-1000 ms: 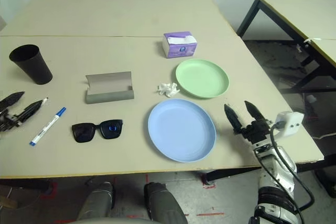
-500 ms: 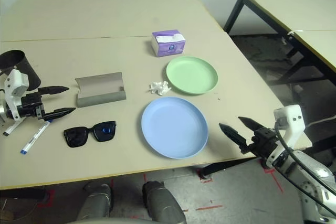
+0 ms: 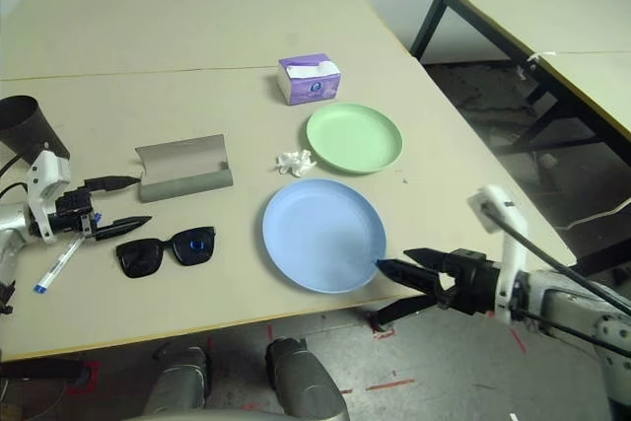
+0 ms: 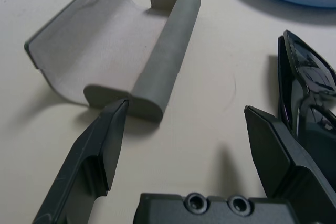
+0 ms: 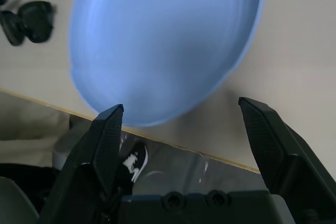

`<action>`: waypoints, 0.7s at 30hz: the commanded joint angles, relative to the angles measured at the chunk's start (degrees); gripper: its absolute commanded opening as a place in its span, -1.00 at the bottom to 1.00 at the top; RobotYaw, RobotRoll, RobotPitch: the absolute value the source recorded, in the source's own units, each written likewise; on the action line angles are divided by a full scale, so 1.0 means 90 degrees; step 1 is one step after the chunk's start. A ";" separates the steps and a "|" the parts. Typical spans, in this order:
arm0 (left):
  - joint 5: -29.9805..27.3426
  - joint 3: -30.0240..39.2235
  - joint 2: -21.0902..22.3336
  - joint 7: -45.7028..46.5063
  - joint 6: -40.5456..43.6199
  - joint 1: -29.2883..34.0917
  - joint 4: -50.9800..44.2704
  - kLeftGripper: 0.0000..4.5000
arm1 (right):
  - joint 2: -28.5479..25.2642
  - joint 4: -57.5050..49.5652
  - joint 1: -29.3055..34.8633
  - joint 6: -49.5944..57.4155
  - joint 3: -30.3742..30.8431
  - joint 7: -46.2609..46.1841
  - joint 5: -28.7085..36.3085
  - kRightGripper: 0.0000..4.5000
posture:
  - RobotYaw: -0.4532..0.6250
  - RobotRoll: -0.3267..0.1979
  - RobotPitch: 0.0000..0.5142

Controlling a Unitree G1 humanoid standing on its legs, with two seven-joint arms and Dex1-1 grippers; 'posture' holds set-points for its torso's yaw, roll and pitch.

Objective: Organize and tidy the items on the table.

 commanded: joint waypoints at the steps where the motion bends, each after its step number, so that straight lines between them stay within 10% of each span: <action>1: -0.0026 0.0145 0.0117 0.0069 -0.0039 0.0202 -0.0214 0.99 | -0.0008 0.0283 -0.0213 0.0080 0.0306 -0.0191 -0.0355 1.00 | -0.35 0.25 -0.52; 19: -0.0044 0.0343 0.0193 0.0342 -0.0104 0.0415 -0.0395 0.99 | 0.0362 0.0429 -0.0942 0.0317 0.0777 -0.0330 -0.0774 1.00 | -0.32 0.25 -0.57; 21: -0.0037 0.0329 0.0177 0.0340 -0.0116 0.0397 -0.0373 1.00 | 0.0367 0.0394 -0.0936 0.0364 0.0749 -0.0323 -0.0761 0.72 | -0.32 0.25 -0.57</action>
